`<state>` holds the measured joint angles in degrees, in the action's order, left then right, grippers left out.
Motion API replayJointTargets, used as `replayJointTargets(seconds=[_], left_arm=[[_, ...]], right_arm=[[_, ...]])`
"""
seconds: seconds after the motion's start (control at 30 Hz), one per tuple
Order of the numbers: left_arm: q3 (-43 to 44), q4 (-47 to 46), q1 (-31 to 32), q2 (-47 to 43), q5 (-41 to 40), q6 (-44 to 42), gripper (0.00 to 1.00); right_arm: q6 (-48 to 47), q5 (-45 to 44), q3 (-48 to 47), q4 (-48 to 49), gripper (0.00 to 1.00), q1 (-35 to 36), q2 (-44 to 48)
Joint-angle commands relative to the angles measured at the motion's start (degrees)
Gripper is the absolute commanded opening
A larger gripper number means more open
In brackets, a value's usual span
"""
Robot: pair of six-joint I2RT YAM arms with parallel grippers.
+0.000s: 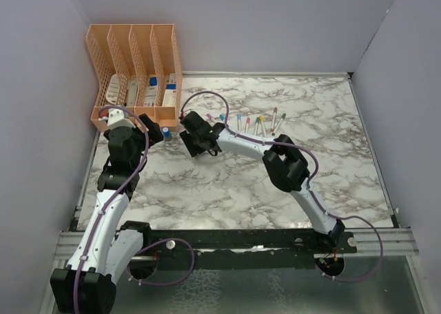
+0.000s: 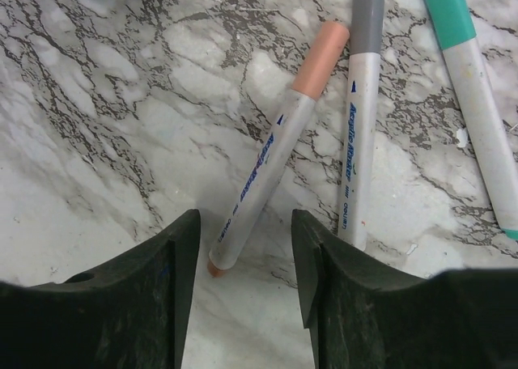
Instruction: Open the pen caps
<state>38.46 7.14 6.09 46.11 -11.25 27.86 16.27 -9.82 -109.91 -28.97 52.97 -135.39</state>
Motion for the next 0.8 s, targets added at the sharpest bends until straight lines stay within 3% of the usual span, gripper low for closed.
replayJointTargets(seconds=[0.0,0.3,0.5,0.77], left_arm=[[-0.5,-0.1,-0.1,-0.9,-1.6,-0.6,0.99],[-0.6,-0.1,-0.1,-1.4,-2.1,-0.8,0.99],[-0.7,0.2,0.0,-1.5,-2.0,-0.7,0.99],[-2.8,-3.3,0.0,-0.3,4.5,4.7,0.97]], right_arm=[[1.0,-0.1,-2.0,-1.2,0.47,0.7,-2.4],[3.8,1.2,1.0,-1.7,0.24,0.7,-2.1],[5.2,2.0,5.6,-2.8,0.03,0.7,0.5],[4.7,2.0,26.5,10.9,0.01,0.7,18.0]])
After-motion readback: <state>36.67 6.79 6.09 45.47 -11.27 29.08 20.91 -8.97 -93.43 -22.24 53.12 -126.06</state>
